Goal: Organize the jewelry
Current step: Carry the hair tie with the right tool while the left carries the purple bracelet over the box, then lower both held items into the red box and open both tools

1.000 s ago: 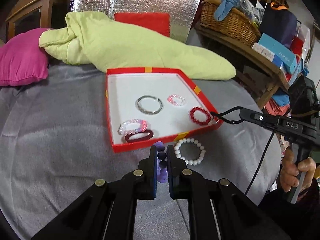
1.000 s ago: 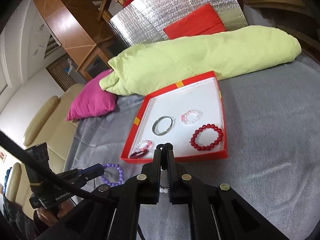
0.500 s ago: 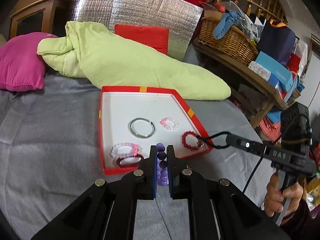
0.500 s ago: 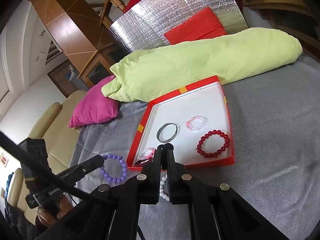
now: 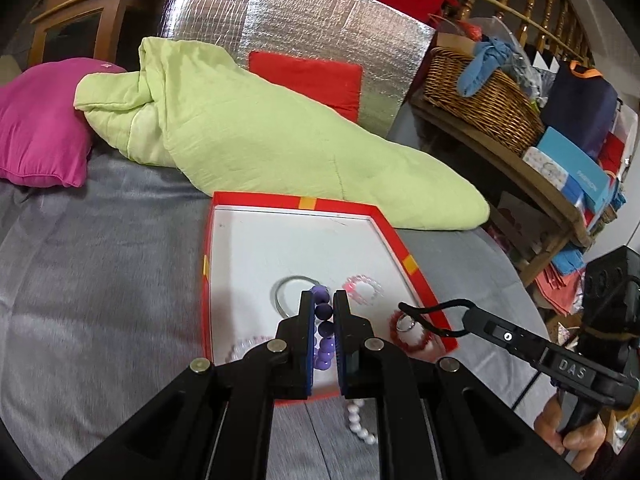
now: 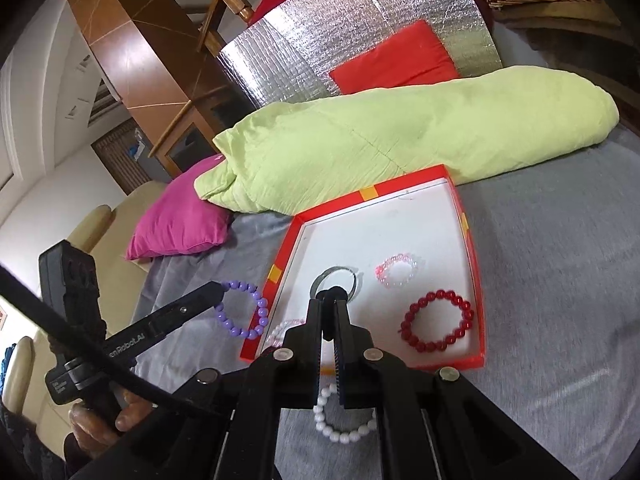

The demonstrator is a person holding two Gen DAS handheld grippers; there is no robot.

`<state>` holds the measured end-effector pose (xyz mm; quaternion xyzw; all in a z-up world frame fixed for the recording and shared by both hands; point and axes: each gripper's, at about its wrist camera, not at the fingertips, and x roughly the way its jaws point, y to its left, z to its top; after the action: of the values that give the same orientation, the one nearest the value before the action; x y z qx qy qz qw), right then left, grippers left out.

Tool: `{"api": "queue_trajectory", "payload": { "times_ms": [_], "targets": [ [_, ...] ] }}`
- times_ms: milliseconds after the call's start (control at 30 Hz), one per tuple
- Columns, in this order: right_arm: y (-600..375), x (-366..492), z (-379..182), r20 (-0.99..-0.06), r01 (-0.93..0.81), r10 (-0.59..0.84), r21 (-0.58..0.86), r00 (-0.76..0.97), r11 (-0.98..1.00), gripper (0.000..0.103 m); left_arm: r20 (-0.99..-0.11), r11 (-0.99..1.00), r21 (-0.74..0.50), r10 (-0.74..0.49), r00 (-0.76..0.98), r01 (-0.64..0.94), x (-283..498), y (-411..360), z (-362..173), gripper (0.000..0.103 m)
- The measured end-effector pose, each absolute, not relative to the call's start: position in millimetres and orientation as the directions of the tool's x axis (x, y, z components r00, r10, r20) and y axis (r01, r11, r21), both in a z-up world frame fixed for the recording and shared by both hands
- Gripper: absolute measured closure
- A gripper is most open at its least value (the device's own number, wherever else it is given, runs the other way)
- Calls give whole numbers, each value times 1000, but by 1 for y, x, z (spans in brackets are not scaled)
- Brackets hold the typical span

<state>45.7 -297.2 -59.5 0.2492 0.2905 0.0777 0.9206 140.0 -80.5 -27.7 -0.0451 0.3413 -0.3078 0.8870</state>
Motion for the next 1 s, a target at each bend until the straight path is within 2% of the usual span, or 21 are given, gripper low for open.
{"api": "queue_trajectory", "payload": {
  "times_ms": [467, 1000],
  "targets": [
    [-303, 90, -83, -551, 67, 251, 492, 796, 868, 97, -625, 850, -275, -513, 588, 450, 186, -96, -49, 93],
    [-293, 96, -97, -585, 49, 306, 512, 751, 857, 97, -656, 883, -236, -453, 604, 406, 210, -99, -61, 93]
  ]
}}
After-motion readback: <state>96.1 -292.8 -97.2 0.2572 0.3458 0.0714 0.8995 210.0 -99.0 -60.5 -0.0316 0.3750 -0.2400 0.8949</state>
